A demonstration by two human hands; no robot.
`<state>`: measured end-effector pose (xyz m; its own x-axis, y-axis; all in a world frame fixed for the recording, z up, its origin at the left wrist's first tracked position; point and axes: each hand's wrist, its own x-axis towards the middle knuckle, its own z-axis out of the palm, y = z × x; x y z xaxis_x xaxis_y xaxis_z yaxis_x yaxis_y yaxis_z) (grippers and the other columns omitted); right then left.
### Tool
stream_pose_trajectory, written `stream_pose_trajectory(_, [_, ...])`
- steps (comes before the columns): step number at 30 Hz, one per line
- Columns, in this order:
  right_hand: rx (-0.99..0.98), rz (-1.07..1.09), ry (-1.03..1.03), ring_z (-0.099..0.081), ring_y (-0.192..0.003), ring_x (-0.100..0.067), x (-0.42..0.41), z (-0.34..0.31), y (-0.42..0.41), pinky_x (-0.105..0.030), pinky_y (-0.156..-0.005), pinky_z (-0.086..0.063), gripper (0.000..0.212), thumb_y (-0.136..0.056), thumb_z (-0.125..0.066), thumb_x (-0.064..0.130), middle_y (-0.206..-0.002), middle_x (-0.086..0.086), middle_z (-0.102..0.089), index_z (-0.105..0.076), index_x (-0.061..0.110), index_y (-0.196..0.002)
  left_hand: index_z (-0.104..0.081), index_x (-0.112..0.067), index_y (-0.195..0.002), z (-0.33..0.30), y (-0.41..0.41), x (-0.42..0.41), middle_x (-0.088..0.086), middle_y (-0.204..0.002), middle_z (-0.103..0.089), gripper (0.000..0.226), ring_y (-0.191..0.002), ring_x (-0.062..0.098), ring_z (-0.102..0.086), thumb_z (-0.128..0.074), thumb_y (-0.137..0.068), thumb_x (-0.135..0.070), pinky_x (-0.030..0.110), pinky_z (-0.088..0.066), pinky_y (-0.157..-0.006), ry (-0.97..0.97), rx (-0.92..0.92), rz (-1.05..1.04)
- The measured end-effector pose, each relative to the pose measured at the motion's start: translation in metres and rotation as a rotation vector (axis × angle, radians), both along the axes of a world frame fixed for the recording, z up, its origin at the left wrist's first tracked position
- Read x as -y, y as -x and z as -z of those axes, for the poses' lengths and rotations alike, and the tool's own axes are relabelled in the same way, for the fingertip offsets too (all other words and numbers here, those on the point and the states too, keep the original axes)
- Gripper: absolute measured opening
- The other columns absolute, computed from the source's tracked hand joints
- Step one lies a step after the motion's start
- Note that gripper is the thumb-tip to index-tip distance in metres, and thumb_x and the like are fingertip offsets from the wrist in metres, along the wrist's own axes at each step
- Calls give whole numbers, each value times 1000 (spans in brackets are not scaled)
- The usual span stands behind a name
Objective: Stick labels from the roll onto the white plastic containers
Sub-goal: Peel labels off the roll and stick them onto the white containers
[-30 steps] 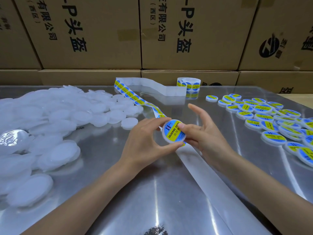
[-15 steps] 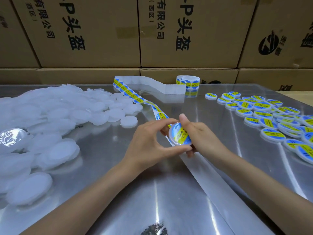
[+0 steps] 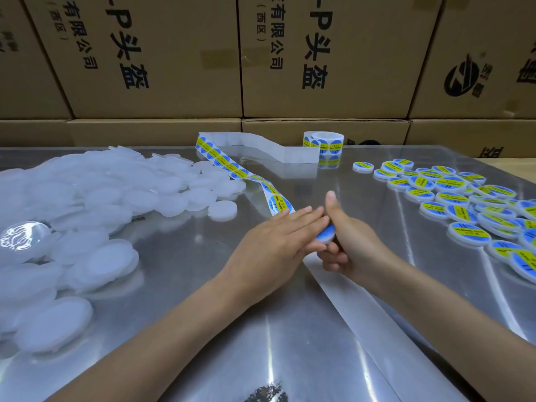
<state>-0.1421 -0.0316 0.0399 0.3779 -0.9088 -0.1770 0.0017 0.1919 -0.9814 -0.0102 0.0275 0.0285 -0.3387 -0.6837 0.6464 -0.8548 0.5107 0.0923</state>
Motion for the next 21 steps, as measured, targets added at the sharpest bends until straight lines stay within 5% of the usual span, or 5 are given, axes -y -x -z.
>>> stream_pose_trajectory(6, [-62, -67, 12, -42, -35, -9, 11, 1, 3, -17, -36, -35, 37, -99, -41, 39, -49, 0, -58, -57, 14, -77, -75, -8, -100, 9, -17, 10, 5, -108, -71, 37, -100, 24, -68, -67, -71, 14, 38, -56, -84, 153, -77, 66])
stream_pose_trajectory(10, [-253, 61, 229, -47, -35, -6, 27, 6, 11, -15, -36, -36, 29, -98, -45, 33, -52, 1, -64, -57, 11, -84, -74, -16, -101, 12, -41, 23, -2, -115, -68, 20, -103, 17, -65, -69, -83, -10, 29, -48, -89, 63, -251, -181])
stream_pose_trajectory(13, [-394, 180, 364, -48, -34, -7, 41, 13, 15, -16, -36, -36, 24, -96, -50, 32, -57, 1, -64, -58, 11, -87, -53, -17, -132, 20, -66, 35, 0, -142, -47, 43, -128, 19, -43, -56, -92, -33, 26, -30, -100, -220, -179, -469])
stream_pose_trajectory(16, [-625, 152, 444, -53, -39, -10, 48, 18, 22, -21, -43, -41, 18, -93, -53, 33, -60, 3, -66, -44, 17, -96, -44, -8, -129, 26, -78, 44, 6, -133, -44, 53, -130, 24, -35, -41, -95, -49, 36, -33, -102, -470, -114, -630])
stream_pose_trajectory(21, [-1056, 248, 776, -59, -100, -31, 48, 23, 31, -34, -73, -42, 26, -92, -51, 38, -100, 2, -66, -55, 26, -115, -55, -8, -111, 29, -76, 44, 3, -123, -55, 38, -117, 21, -47, -45, -94, -41, 32, -38, -91, -356, -101, -593])
